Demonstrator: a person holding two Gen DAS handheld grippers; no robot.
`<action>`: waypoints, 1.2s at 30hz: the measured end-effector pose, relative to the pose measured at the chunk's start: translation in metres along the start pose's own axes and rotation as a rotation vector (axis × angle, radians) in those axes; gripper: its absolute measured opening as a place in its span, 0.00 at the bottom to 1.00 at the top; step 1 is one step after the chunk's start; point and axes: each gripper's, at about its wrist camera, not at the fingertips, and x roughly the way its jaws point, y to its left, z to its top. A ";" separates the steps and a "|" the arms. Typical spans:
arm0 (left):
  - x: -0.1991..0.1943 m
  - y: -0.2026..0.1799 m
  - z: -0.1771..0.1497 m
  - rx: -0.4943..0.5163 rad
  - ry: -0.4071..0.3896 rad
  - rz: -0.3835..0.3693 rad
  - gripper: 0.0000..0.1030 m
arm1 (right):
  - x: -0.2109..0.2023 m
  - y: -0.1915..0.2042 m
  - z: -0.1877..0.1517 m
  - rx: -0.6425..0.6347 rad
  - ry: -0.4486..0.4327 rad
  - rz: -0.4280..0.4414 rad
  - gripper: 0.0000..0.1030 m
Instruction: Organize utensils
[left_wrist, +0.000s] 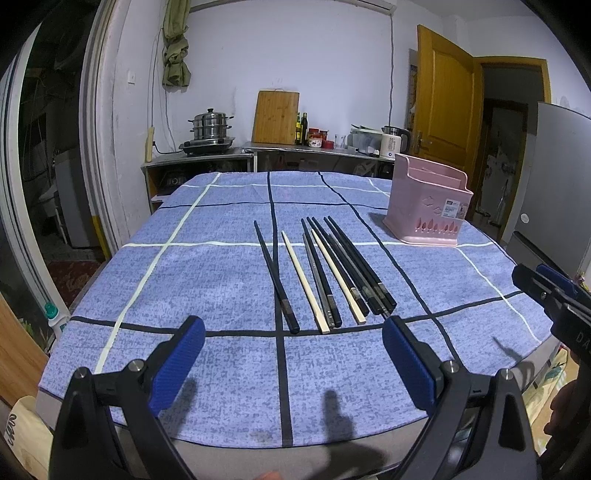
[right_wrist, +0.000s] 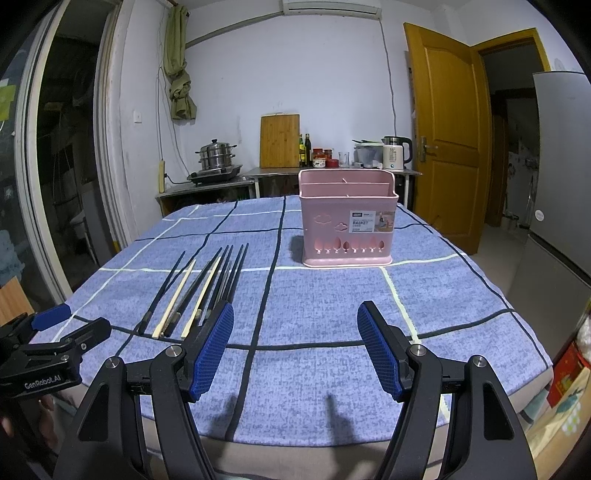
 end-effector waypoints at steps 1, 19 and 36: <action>0.001 0.001 0.000 0.000 0.001 0.000 0.95 | 0.001 0.000 0.000 -0.001 0.001 0.000 0.68; 0.055 0.022 0.032 0.000 0.118 0.004 0.95 | 0.046 0.015 0.037 -0.017 0.017 0.126 0.68; 0.152 0.054 0.063 -0.098 0.347 0.010 0.66 | 0.167 0.046 0.068 -0.114 0.292 0.195 0.67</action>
